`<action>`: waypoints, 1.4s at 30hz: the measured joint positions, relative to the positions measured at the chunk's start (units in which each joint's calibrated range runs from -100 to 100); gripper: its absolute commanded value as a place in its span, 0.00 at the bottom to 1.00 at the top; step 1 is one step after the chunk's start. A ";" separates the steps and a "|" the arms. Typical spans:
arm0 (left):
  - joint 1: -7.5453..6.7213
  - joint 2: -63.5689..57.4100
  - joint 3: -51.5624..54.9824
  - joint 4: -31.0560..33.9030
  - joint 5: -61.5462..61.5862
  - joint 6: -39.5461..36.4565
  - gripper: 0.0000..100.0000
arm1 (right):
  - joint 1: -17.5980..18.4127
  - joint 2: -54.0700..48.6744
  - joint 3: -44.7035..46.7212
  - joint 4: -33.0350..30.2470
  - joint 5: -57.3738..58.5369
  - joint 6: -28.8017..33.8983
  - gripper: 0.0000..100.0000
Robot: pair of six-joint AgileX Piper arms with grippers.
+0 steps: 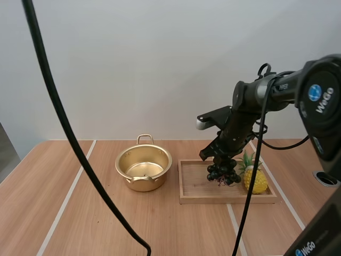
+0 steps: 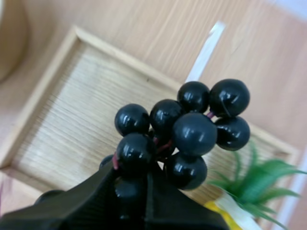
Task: Open the pot, put the grape inside, and close it
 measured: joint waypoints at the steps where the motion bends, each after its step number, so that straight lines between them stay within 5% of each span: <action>1: 0.00 0.00 0.00 0.00 0.00 0.00 0.00 | 0.00 -1.75 0.00 -0.13 0.59 0.00 0.00; 10: 0.00 0.00 0.00 0.00 0.00 0.00 0.00 | 0.00 -12.93 -3.87 -1.49 9.86 -0.79 0.00; 17: 0.00 -0.12 0.00 0.00 0.00 0.00 0.00 | 0.17 -14.52 -13.84 4.83 22.14 -4.33 0.00; 32: 0.00 -0.72 0.00 1.94 0.00 0.10 0.00 | 13.57 -10.06 -21.66 7.37 26.93 -1.54 0.00; 42: 0.00 -0.72 0.00 2.86 0.00 0.10 0.00 | 14.77 -2.28 -22.50 9.43 22.69 -1.96 0.00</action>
